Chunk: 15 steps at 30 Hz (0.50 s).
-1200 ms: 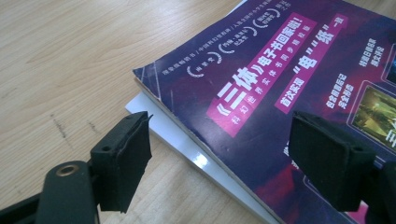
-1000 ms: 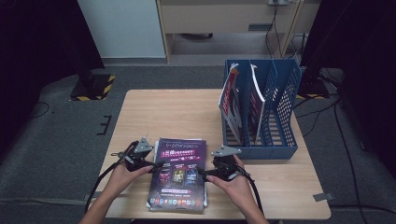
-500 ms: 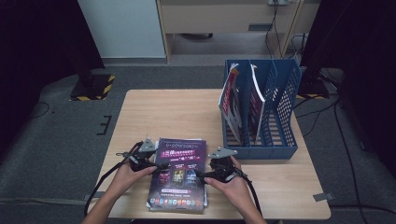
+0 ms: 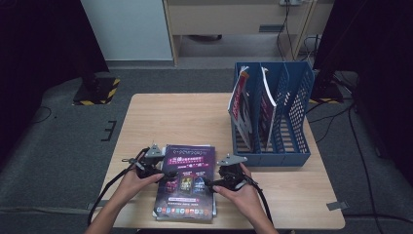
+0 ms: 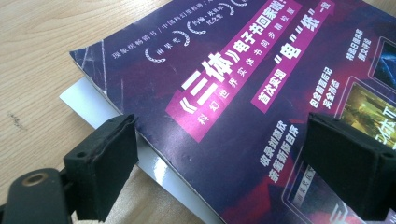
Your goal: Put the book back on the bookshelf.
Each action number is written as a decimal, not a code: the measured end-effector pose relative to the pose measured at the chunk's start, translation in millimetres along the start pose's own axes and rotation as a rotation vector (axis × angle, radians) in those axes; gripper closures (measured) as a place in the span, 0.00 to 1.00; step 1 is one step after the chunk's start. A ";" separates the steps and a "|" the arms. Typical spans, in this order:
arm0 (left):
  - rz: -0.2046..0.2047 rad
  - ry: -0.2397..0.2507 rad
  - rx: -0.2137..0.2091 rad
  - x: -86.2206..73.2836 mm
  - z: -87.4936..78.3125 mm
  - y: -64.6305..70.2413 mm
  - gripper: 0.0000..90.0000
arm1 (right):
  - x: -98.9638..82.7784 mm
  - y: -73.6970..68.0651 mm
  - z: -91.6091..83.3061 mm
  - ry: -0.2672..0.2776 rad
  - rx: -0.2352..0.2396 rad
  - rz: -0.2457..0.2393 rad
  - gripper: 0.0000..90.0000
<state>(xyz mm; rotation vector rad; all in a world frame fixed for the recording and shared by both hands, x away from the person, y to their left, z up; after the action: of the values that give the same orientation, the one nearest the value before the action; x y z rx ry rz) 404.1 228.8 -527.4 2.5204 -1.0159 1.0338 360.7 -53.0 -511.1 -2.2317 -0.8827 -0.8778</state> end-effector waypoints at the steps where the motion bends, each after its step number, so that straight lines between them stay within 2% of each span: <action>1: 0.001 -0.002 -0.001 0.4 0.1 0.0 0.11 | 0.0 0.3 0.0 -0.002 0.001 -0.003 0.13; 8: 0.020 0.007 -0.014 2.4 2.1 2.3 0.12 | -2.2 -0.4 0.9 -0.004 0.013 0.006 0.14; 15: 0.045 0.014 -0.034 6.0 4.7 8.5 0.14 | -6.1 3.2 1.6 -0.007 0.020 0.036 0.14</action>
<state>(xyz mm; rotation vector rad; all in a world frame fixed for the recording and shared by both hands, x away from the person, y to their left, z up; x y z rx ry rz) 403.8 217.4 -527.0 2.4707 -1.0816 1.0354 360.1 -56.1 -517.4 -2.2282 -0.8474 -0.8420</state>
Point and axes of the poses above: each handheld gripper's, and its own axes: z roughly forward along the jaws, x roughly out of its top, y roughly to its right, the point moved 2 cm from there along z, roughly forward along the jaws, and after that the axes turned 9 degrees about x, right-handed, at the moved point
